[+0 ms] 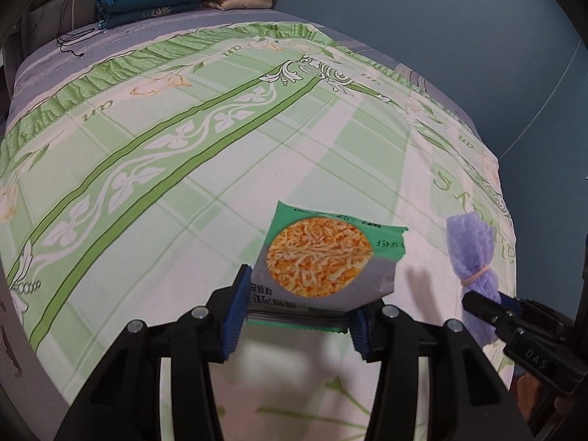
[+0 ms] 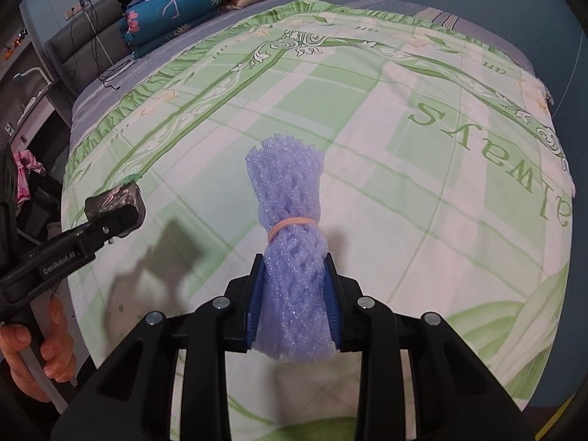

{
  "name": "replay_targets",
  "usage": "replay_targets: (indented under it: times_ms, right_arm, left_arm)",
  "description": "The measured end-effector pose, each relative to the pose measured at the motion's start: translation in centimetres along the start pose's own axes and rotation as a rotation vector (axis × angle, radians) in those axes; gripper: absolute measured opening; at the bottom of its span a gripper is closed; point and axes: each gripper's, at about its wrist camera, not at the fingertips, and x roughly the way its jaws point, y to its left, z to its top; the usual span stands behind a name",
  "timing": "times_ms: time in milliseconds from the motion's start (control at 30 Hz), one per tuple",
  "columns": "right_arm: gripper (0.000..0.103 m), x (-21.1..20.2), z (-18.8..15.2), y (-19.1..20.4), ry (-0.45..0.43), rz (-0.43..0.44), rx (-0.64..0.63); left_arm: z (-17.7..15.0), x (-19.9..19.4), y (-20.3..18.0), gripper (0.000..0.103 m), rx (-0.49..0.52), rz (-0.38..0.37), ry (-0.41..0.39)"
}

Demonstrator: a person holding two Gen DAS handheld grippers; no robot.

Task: Collect trash
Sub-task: 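Lift the snack packet and lavender mesh and carry them over the bin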

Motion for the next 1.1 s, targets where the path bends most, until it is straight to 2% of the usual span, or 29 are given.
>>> replay_targets:
  times_ms: [167,400,700,1100]
  right_arm:
    - [0.028,-3.1,-1.7,-0.5,-0.024,0.021,0.013]
    - [0.028,-7.6,-4.8,-1.9,-0.06,0.054,0.036]
    - [0.028,-13.5,-8.8,-6.2,-0.11,0.059,0.131]
    - [0.029,-21.8,-13.7,-12.5,-0.241,0.029,0.274]
  left_arm:
    - [-2.2,-2.6,-0.9,0.045,0.0,-0.012,-0.009]
    - [-5.0,-7.0,-3.9,0.045,0.066,0.001,-0.077]
    - [-7.7,-11.5,-9.2,0.045,0.142,-0.06,-0.126]
    - [-10.7,-16.9,-16.8,0.045,0.283,-0.142,-0.223]
